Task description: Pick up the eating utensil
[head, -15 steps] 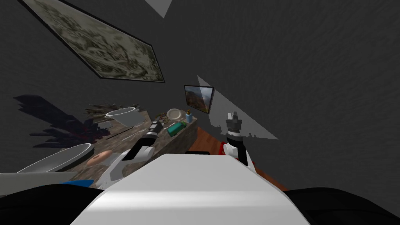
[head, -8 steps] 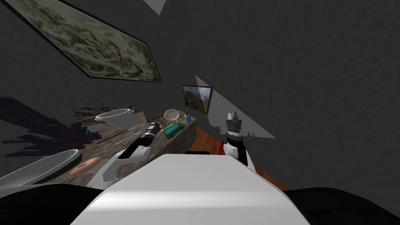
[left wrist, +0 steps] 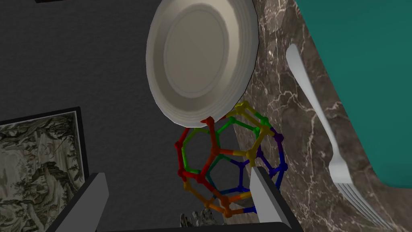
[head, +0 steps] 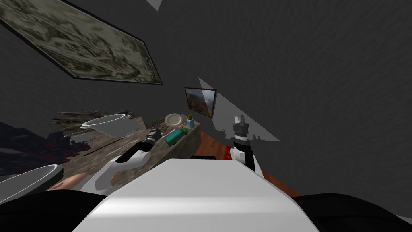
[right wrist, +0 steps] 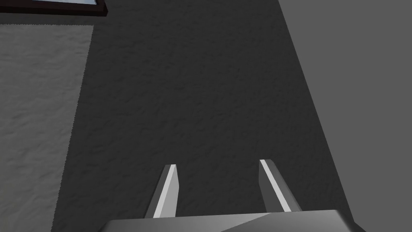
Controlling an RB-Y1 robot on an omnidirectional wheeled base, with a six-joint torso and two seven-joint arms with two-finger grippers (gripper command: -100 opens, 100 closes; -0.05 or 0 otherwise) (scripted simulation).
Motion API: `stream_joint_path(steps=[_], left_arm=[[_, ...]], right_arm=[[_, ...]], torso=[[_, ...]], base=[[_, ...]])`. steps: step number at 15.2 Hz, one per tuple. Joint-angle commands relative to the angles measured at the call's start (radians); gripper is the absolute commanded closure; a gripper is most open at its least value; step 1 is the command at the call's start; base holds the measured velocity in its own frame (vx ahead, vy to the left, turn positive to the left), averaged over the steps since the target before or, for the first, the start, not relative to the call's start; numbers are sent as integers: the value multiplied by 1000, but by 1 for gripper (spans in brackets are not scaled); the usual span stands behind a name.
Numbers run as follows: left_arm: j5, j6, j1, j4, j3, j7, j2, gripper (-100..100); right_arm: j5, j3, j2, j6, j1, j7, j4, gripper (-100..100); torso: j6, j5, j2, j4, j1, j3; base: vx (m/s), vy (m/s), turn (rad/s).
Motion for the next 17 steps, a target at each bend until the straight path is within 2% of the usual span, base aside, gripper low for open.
stream_joint_path(steps=[1, 2, 3, 5, 6, 9, 10, 12, 13, 15, 16, 17], left_arm=[[6, 50, 0, 2, 7, 3, 3, -100], [6, 51, 0, 2, 7, 3, 3, -100], [31, 84, 3, 14, 28, 13, 21, -100], [31, 118, 3, 14, 28, 13, 21, -100], [56, 144, 6, 27, 50, 23, 37, -100], [56, 185, 6, 27, 50, 23, 37, -100], [81, 221, 10, 40, 71, 33, 53, -100], [81, 253, 10, 40, 71, 33, 53, -100], [106, 278, 13, 52, 93, 42, 69, -100], [106, 320, 13, 52, 93, 42, 69, -100], [130, 344, 17, 65, 114, 52, 84, -100], [130, 367, 17, 65, 114, 52, 84, -100]], right_arm=[[0, 0, 0, 0, 0, 0, 0, 0], [0, 0, 0, 0, 0, 0, 0, 0], [0, 0, 0, 0, 0, 0, 0, 0], [0, 0, 0, 0, 0, 0, 0, 0], [0, 0, 0, 0, 0, 0, 0, 0], [0, 0, 0, 0, 0, 0, 0, 0], [0, 0, 0, 0, 0, 0, 0, 0], [0, 0, 0, 0, 0, 0, 0, 0], [0, 0, 0, 0, 0, 0, 0, 0], [0, 0, 0, 0, 0, 0, 0, 0], [0, 0, 0, 0, 0, 0, 0, 0], [0, 0, 0, 0, 0, 0, 0, 0]], torso=[[0, 0, 0, 0, 0, 0], [0, 0, 0, 0, 0, 0], [0, 0, 1, 0, 1, 1], [0, 0, 0, 0, 1, 0], [0, 0, 1, 0, 1, 0], [0, 0, 0, 0, 1, 0], [0, 0, 1, 0, 1, 0], [0, 0, 1, 0, 1, 0], [0, 0, 0, 0, 1, 0], [0, 0, 0, 0, 1, 0], [0, 0, 0, 0, 1, 0], [0, 0, 0, 0, 1, 0]], base=[[26, -15, -28], [16, -3, 1], [30, -12, -78], [35, -15, -67], [35, -25, -75], [30, -10, -33], [26, -15, -72], [35, -13, -63], [43, -20, -79], [41, -14, -56], [43, -21, -76], [50, -25, -87]])
